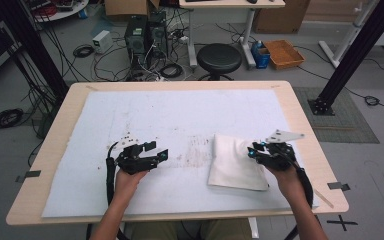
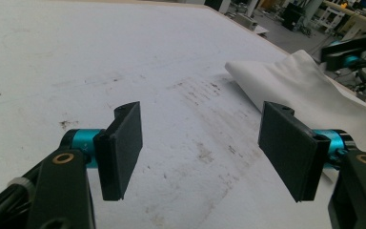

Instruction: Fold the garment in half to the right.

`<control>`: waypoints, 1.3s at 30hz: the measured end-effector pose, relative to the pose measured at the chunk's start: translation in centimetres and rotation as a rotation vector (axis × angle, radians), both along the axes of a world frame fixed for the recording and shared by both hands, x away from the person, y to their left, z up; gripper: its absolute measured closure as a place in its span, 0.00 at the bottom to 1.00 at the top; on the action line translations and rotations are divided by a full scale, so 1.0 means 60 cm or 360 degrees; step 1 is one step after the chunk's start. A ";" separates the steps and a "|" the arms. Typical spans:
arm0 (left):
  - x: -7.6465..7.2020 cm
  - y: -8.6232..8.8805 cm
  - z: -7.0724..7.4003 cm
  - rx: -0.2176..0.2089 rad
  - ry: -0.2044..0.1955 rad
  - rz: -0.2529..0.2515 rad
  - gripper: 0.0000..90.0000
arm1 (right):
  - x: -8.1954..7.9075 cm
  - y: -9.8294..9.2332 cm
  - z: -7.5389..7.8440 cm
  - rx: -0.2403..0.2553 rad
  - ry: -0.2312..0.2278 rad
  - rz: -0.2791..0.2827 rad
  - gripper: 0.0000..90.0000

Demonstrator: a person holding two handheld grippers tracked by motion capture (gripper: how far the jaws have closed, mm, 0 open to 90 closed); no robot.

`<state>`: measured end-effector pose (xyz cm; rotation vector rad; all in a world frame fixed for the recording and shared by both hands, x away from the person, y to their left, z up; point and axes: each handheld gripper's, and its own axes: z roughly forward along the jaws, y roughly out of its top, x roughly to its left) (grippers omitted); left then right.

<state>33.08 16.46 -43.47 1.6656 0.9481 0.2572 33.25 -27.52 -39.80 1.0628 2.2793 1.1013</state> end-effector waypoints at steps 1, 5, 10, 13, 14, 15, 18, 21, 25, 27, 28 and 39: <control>0.000 0.000 0.000 -0.0005 0.0001 0.0002 0.35 | 0.016 0.007 -0.010 -0.0047 0.0031 0.0017 0.84; 0.000 0.004 -0.001 -0.0002 0.0004 0.0004 0.35 | 0.060 0.011 -0.060 -0.0220 0.0161 -0.0048 0.84; -0.002 0.009 0.000 -0.0001 0.0002 0.0000 0.35 | 0.067 -0.011 -0.036 -0.0017 0.0106 -0.0138 0.54; -0.004 0.010 0.000 -0.0003 0.0002 -0.0009 0.35 | 0.086 -0.017 -0.034 -0.0043 0.0108 -0.0214 0.49; -0.005 0.010 0.000 -0.0006 0.0004 -0.0005 0.35 | 0.094 -0.013 -0.041 -0.0084 0.0186 -0.0201 0.49; -0.005 0.010 0.000 -0.0006 0.0004 -0.0005 0.35 | 0.101 -0.009 -0.050 -0.0146 0.0250 -0.0189 0.50; -0.005 0.012 0.000 -0.0006 0.0009 0.0001 0.35 | 0.107 0.000 -0.059 -0.0104 0.0302 -0.0099 0.81; -0.005 0.010 0.000 -0.0006 0.0015 -0.0008 0.35 | 0.119 0.009 -0.054 -0.0157 0.0284 -0.0010 0.88; -0.006 0.006 -0.001 -0.0011 0.0019 -0.0014 0.35 | 0.134 0.022 -0.053 -0.0199 0.0178 0.0033 0.88; -0.006 0.008 -0.001 -0.0011 0.0016 -0.0013 0.35 | 0.134 0.023 -0.052 -0.0202 0.0142 0.0021 0.81; -0.006 0.008 -0.001 -0.0011 0.0016 -0.0013 0.35 | 0.133 0.021 -0.052 -0.0189 0.0140 -0.0009 0.70; -0.016 0.034 0.000 -0.0041 -0.0099 -0.0060 0.26 | 0.028 -0.068 -0.027 0.0200 -0.0096 -0.0132 0.22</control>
